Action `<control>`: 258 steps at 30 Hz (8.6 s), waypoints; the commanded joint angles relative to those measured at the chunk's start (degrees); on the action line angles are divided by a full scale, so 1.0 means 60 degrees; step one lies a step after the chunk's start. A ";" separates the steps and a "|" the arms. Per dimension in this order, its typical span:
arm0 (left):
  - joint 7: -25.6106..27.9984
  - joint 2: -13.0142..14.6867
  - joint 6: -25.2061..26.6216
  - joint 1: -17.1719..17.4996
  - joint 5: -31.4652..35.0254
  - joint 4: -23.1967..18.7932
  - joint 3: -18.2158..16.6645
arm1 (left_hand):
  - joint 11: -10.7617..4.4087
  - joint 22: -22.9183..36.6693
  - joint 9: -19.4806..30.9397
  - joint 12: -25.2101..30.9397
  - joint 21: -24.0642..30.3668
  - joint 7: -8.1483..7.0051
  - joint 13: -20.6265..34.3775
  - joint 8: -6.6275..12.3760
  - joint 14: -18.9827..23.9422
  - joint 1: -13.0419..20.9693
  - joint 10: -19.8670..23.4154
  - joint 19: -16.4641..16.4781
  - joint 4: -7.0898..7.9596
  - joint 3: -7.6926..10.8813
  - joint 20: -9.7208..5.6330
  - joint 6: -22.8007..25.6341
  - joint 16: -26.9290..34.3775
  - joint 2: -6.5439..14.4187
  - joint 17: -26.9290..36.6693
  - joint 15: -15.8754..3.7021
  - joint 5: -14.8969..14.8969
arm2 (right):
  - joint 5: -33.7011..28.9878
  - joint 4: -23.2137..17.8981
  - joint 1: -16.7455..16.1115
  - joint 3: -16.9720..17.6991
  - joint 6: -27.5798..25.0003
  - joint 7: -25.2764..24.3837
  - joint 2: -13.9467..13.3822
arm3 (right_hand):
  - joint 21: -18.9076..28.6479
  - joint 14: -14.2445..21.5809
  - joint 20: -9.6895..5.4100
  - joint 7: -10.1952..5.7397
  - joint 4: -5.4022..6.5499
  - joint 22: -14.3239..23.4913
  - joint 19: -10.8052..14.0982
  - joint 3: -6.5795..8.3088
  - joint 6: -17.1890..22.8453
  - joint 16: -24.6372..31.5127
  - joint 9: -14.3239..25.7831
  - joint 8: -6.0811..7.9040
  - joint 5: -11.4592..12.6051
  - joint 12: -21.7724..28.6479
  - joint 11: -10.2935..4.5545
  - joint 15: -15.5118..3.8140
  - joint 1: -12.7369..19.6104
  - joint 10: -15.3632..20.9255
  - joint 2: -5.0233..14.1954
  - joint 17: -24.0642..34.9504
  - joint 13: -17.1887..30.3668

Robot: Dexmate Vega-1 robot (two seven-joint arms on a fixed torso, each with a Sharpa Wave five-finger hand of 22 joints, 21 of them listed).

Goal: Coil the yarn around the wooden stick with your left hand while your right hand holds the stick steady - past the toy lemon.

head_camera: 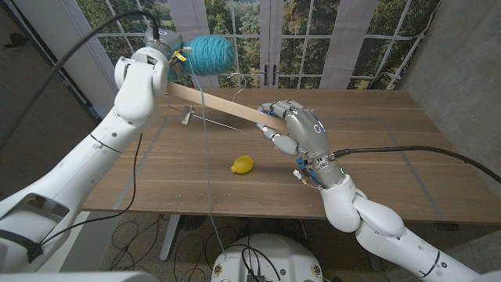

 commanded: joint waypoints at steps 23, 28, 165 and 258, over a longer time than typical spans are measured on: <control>0.0240 0.1803 0.0711 -0.0058 -0.2734 -0.0099 0.1464 | -0.0663 0.0040 0.0039 -0.0179 0.0096 -0.0296 0.0157 0.0061 0.3497 0.0972 0.0891 0.0214 0.0350 0.1264 -0.1834 0.0750 0.0033 0.1394 0.2313 -0.3525 0.0163 | 0.3482 0.1224 0.0157 0.1782 0.1397 -0.0145 0.1424 | 0.0291 0.0134 -0.1217 -0.1994 0.0031 -0.0122 -0.0122 0.0029 0.2061 -0.0166 0.0263 0.0047 0.0094 -0.0057 -0.1617 -0.0971 0.0241 0.1736 0.0234 0.0277 0.0060; -0.0069 0.1767 0.0342 -0.0220 -0.2745 -0.0254 0.1819 | -0.0660 0.0040 0.0037 -0.0206 0.0105 -0.0293 0.0180 0.0055 0.3517 0.0971 0.0897 0.0210 0.0349 0.1273 -0.1833 0.0746 0.0035 0.1391 0.2327 -0.3526 0.0174 | 0.3331 0.1250 0.0221 0.1951 0.1401 -0.0246 0.1546 | 0.0331 0.0133 -0.1218 -0.2001 0.0037 -0.0145 -0.0142 0.0024 0.2052 -0.0202 0.0282 0.0050 0.0097 -0.0063 -0.1615 -0.0971 0.0247 0.1730 0.0235 0.0324 0.0081; -0.5769 -0.1557 -0.0759 -0.2923 0.2700 -0.0111 0.0941 | -0.0715 0.0012 -0.0016 -0.1045 0.0218 -0.0437 0.0543 -0.0161 0.3389 0.0902 0.1271 -0.0218 0.0384 0.1339 -0.1806 0.0987 -0.0121 0.1231 0.2966 -0.3537 0.0327 | 0.0920 0.1573 0.0631 0.0185 0.1966 -0.0497 0.0282 | 0.1293 0.0348 -0.1248 -0.2018 0.0159 -0.0641 -0.0549 -0.0060 0.2073 -0.0982 0.0296 -0.0074 0.0125 -0.0353 -0.1627 -0.0969 0.0365 0.1789 0.0219 0.0963 0.0234; -0.6964 0.1370 0.1030 -0.4203 -0.4659 -0.5210 0.3473 | -0.0630 0.0028 0.0236 -0.1484 0.0220 -0.0314 0.0885 -0.0377 0.3380 0.0967 0.1380 -0.0315 0.0394 0.1318 -0.1798 0.1037 -0.0319 0.1233 0.3192 -0.3565 0.0480 | 0.4932 0.3687 0.1108 0.2023 0.0684 -0.0933 0.1961 | 0.1841 0.0503 -0.1204 -0.1976 0.0194 -0.0738 -0.0793 -0.0116 0.2139 -0.1280 0.0322 -0.0180 0.0126 -0.0516 -0.1534 -0.0966 0.0449 0.1845 0.0225 0.1058 0.0354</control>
